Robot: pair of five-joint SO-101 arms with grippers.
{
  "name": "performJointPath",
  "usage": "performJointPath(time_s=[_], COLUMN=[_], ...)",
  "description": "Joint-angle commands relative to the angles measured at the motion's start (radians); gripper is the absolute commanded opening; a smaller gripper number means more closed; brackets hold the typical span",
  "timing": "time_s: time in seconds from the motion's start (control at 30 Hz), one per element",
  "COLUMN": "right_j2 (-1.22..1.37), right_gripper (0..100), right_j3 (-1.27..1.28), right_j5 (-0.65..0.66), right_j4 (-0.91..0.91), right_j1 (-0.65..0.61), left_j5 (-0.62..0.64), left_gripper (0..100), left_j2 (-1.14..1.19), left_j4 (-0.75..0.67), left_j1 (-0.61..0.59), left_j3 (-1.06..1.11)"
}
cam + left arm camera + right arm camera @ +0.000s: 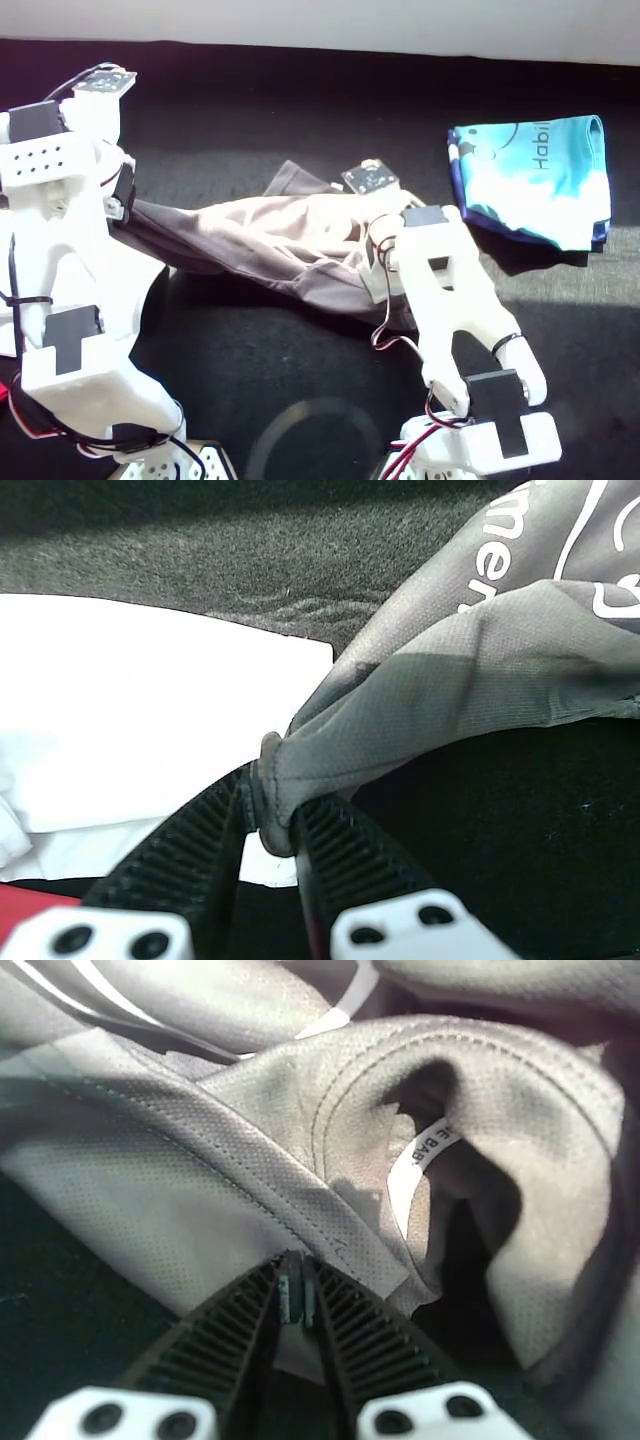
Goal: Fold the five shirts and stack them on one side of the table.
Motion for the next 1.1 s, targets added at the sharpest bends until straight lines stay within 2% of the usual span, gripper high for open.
performJointPath(time_s=[0.0, 0.2, 0.37, 0.53, 0.6, 0.87, 1.0, 1.07], right_j2=[-0.128, -0.259, -0.262, -0.262, -0.262, -0.262, -0.263, -0.263], right_gripper=[0.5, 0.5, 2.1, 17.3, 19.3, 17.2, 12.8, 7.4], right_j3=[-0.031, -0.028, 0.056, 0.15, 0.179, 0.286, 0.295, 0.294], right_j5=[0.005, 0.008, 0.009, 0.009, 0.009, 0.005, 0.003, 0.003], right_j4=[0.016, 0.147, 0.153, 0.079, 0.038, 0.002, -0.001, 0.002], right_j1=[0.01, 0.007, 0.005, 0.007, 0.005, -0.071, -0.099, -0.099], left_j5=[-0.008, -0.008, -0.008, -0.008, -0.008, -0.008, -0.008, -0.008], left_gripper=[1, 1, 1, 1, 1, 1, 1, 1], left_j2=[-0.019, -0.019, -0.019, -0.019, -0.019, -0.019, -0.019, -0.019], left_j4=[-0.011, -0.011, -0.011, -0.011, -0.011, -0.012, -0.012, -0.012], left_j1=[-0.018, -0.016, -0.013, -0.013, -0.013, -0.015, -0.012, -0.013], left_j3=[-0.012, -0.012, -0.012, -0.012, -0.012, -0.012, -0.012, -0.012])
